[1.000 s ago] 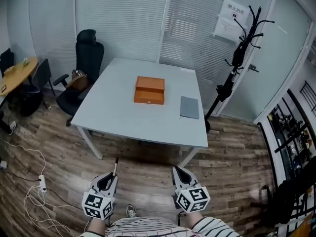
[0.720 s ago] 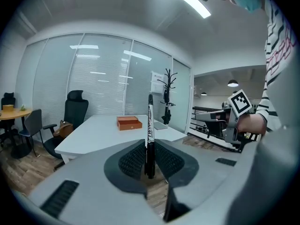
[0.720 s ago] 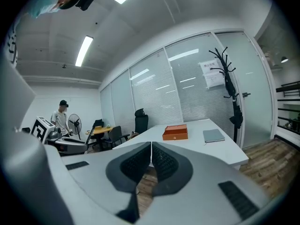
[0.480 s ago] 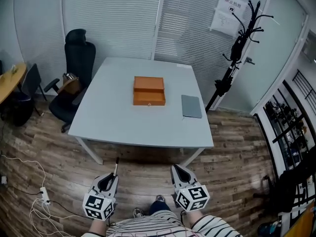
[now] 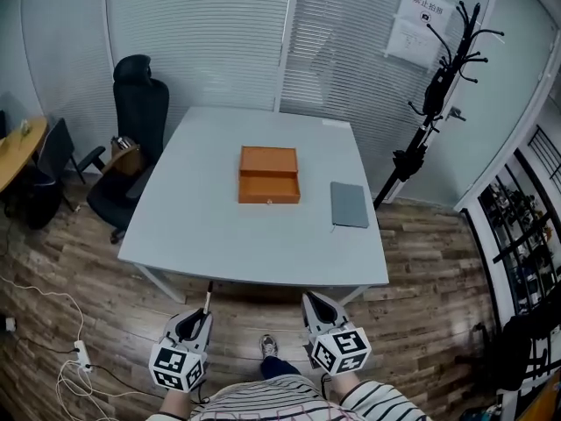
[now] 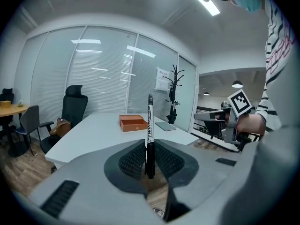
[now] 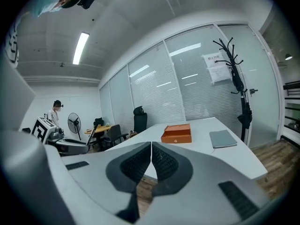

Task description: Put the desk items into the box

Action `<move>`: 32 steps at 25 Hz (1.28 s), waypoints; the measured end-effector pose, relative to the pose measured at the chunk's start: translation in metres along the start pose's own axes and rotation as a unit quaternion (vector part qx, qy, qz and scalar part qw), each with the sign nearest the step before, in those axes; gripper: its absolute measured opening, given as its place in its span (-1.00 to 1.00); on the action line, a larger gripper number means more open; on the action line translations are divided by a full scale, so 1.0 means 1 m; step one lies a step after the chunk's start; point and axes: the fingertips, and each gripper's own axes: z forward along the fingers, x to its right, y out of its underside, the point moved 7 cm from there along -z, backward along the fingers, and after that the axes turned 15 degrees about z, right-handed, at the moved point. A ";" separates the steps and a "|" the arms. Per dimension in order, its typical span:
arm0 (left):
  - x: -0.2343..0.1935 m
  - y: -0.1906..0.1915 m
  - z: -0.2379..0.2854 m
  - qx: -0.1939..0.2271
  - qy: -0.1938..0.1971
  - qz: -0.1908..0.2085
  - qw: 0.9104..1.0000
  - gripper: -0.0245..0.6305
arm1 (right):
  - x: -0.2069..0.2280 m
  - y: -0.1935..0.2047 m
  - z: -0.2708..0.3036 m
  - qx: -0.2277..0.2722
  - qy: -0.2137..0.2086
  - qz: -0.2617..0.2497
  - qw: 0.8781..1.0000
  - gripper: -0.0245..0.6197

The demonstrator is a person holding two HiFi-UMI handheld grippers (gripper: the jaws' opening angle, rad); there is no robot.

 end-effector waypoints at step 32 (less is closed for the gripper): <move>-0.131 -0.099 0.267 0.024 0.080 0.061 0.995 -0.70 | 0.101 -0.098 0.178 0.012 0.044 0.017 0.999 -0.84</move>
